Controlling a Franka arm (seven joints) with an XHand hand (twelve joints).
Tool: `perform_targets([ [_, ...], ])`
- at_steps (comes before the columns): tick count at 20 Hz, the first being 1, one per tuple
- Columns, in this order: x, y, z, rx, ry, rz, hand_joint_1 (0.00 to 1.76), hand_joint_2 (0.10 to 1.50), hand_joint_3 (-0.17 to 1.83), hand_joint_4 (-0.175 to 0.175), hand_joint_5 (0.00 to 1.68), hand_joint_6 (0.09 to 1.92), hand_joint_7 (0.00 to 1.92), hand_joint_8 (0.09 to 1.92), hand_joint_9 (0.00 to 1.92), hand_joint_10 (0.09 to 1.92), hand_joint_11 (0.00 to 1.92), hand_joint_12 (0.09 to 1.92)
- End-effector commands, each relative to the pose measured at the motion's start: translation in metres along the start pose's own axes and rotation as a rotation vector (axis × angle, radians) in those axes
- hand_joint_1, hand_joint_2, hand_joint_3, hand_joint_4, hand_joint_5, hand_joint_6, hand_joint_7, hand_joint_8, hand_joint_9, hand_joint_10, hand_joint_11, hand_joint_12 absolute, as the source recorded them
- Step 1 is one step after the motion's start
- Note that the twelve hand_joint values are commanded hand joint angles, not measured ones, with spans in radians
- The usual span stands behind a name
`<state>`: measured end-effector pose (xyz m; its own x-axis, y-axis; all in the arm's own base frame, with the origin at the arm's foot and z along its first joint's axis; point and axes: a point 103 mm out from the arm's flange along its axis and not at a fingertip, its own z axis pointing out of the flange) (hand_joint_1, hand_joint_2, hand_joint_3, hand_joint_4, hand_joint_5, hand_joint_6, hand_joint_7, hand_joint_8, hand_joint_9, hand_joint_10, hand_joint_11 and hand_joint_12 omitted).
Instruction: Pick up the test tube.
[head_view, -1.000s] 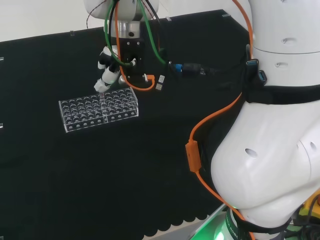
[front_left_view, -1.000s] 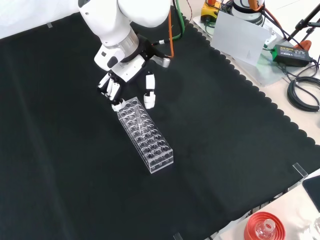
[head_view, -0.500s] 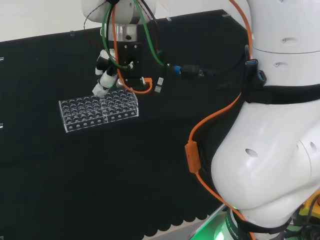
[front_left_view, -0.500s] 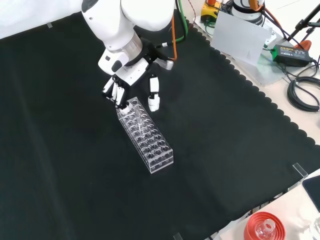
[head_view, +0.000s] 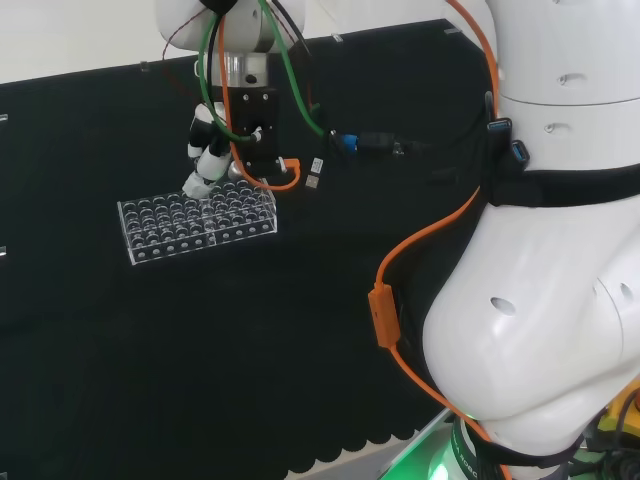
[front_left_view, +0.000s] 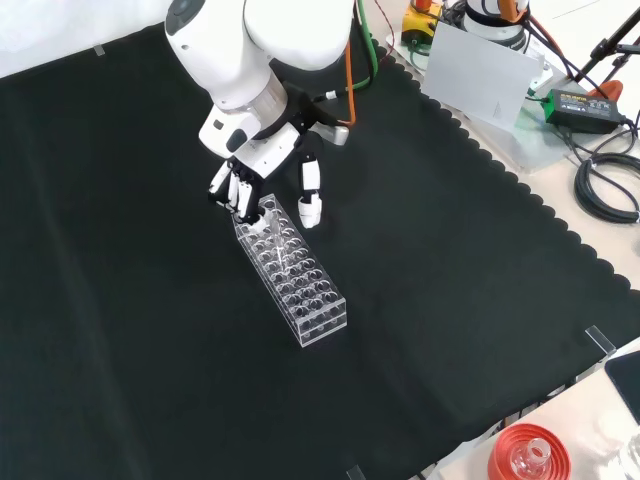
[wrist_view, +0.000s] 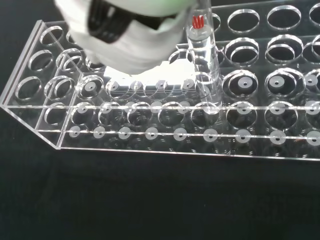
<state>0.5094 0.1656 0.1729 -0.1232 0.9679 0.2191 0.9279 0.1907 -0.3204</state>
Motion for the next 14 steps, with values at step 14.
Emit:
perform_targets([
  [14,0.012,0.0086,-0.0021,-0.054,-0.09,-0.011,1.27,0.95,0.14,-0.175,1.17,0.68,1.29,0.6,1.09,0.6,0.46,1.4],
])
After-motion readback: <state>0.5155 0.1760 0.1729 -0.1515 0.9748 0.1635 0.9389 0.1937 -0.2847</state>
